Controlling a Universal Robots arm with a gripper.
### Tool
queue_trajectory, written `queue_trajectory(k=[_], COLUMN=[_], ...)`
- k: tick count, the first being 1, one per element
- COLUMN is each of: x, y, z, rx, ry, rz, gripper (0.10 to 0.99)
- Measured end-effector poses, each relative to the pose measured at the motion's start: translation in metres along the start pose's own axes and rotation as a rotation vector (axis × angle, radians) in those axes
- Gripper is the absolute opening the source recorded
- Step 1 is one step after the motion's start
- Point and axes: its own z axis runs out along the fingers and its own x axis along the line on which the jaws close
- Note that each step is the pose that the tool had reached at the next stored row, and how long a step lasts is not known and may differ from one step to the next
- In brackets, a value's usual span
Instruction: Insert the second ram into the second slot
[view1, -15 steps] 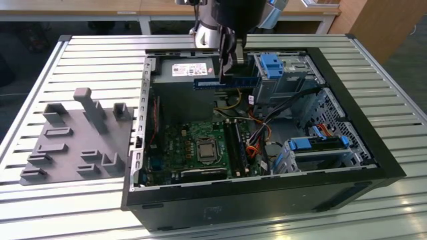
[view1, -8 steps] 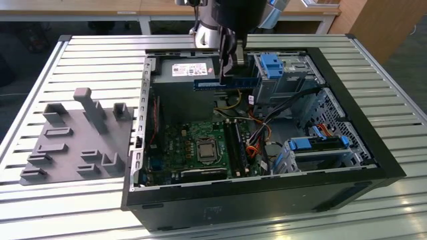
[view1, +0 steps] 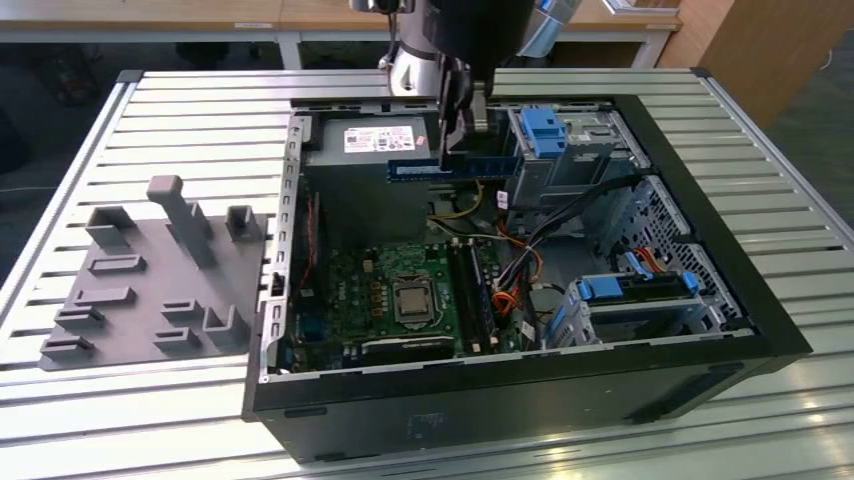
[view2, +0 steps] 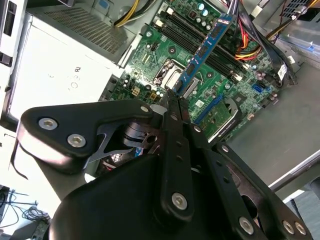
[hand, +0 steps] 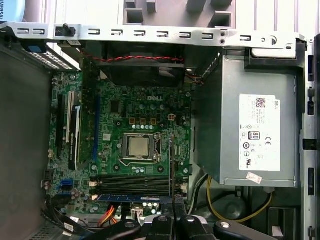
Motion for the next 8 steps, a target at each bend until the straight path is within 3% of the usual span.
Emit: queue_trajectory(k=[8], x=[0.0000], y=[-0.0001], z=[0.0006], rx=[0.002], ry=[-0.0037], rz=[0.128], gripper=[0.122])
